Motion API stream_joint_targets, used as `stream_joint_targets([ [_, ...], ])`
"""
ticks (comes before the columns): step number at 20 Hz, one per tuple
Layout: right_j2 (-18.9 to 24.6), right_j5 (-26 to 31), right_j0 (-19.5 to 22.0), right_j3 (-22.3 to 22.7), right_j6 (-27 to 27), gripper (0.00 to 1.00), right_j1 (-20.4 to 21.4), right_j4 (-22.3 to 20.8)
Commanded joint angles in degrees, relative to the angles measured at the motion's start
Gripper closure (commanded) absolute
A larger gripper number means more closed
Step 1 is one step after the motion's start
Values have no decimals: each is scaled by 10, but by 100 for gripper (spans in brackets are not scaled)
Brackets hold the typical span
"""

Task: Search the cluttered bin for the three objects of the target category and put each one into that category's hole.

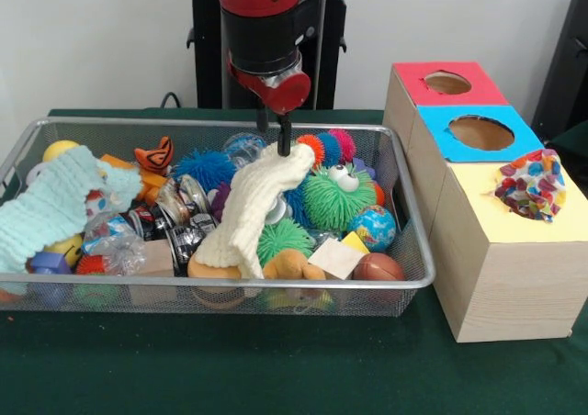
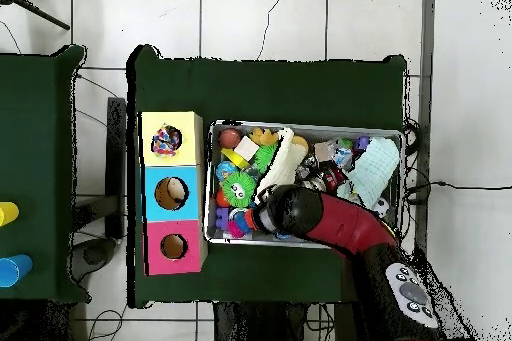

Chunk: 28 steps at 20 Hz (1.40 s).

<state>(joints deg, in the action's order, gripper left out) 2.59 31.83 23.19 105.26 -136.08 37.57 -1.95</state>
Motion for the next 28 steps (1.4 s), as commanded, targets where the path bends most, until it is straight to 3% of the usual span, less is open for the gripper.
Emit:
stream_joint_targets([
  [1,-27,39,-25,-7,-45,0,69,-7],
  [4,-56,77,-38,-57,-28,0,89,-28],
  [10,-81,84,-42,-112,-2,0,79,-56],
  [14,-79,53,-29,-137,6,0,49,-71],
  [17,-83,-12,-15,-155,4,0,6,-94],
  [23,-50,-59,29,-162,19,0,-75,-102],
  [28,-44,-81,43,-175,21,0,-110,-114],
])
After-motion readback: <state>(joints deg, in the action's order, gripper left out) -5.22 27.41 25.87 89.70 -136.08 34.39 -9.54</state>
